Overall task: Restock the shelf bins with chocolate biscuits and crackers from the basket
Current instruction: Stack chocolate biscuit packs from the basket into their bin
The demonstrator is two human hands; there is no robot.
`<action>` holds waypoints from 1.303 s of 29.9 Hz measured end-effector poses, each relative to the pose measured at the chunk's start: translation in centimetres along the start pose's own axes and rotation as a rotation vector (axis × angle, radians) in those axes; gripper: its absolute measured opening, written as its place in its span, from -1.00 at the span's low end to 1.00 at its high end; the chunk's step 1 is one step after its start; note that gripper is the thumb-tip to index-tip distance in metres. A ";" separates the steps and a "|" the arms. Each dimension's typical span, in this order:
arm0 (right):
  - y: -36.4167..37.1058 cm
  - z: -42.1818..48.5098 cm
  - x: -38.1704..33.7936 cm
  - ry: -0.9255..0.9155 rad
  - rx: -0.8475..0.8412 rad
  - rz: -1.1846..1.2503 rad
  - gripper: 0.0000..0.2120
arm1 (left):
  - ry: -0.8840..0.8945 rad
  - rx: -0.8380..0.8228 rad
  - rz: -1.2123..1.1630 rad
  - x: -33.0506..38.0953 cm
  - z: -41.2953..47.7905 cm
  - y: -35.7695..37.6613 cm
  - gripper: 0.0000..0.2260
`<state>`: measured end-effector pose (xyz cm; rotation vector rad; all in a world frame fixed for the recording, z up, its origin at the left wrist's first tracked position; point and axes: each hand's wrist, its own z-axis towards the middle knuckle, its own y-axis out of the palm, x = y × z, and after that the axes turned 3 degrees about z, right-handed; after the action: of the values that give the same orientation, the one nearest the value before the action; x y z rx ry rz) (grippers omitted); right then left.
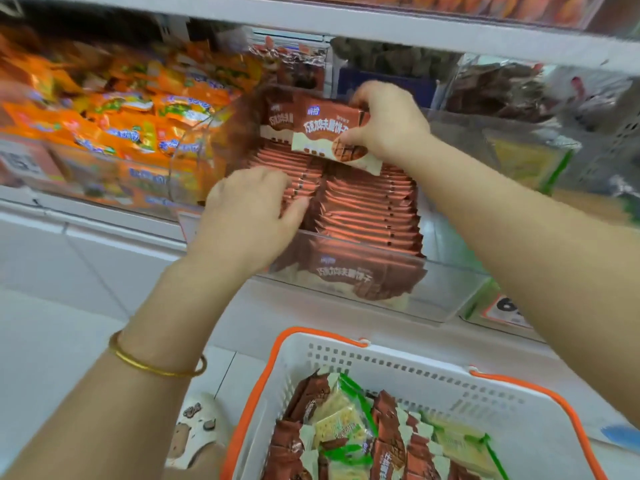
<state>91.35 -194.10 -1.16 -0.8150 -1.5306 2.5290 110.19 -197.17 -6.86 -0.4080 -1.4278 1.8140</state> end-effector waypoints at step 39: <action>-3.3 -17.8 0.6 -0.254 0.118 0.279 -0.88 | 0.490 0.277 -0.178 4.1 -6.6 0.8 -0.81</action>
<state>98.66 -177.96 -5.09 -0.7634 -1.3976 2.9946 111.64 -189.72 -8.88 -0.5200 -0.8379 1.5965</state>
